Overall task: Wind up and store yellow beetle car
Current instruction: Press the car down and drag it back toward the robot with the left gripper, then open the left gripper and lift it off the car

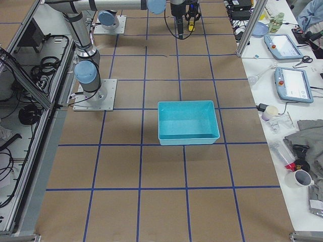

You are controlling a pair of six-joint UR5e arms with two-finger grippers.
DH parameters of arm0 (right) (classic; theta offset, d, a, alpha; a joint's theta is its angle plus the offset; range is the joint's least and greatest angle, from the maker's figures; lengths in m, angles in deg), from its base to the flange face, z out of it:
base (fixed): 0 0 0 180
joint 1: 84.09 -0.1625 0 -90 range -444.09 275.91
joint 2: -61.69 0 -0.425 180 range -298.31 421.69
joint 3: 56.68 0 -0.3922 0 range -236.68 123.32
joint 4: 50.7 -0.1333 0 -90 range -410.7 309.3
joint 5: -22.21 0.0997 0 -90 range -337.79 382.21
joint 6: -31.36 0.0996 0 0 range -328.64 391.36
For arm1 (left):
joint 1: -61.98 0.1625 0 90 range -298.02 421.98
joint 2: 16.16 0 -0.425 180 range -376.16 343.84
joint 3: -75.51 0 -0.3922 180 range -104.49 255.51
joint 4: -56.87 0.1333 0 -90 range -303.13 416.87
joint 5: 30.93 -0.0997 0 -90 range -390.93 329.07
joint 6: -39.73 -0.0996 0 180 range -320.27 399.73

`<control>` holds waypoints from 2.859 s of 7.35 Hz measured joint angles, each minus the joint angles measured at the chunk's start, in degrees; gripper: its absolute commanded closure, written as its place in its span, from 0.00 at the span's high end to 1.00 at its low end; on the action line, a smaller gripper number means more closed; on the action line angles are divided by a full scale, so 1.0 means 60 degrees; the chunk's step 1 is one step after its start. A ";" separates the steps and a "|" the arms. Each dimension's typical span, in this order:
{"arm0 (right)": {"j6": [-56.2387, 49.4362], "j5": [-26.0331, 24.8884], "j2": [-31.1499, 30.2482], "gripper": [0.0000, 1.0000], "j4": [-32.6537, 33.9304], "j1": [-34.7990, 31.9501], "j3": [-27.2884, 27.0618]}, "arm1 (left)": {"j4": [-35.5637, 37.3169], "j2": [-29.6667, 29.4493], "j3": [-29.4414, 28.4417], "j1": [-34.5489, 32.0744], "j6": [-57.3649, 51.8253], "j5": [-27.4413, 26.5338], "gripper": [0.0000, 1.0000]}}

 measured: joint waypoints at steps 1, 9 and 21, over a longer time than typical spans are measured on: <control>0.0006 0.0000 0.0000 1.00 0.0000 -0.0002 -0.0001 | 0.0000 0.0001 0.0013 0.0030 -0.0086 -0.0006 0.00; -0.0003 -0.0003 0.0006 1.00 0.0000 0.0005 0.0004 | -0.0146 0.0008 -0.0019 0.0485 -0.0625 0.0011 0.00; -0.0003 -0.0012 -0.0001 1.00 0.0000 -0.0001 -0.0001 | -0.0238 0.0581 -0.0085 0.0729 -0.1369 -0.0107 0.95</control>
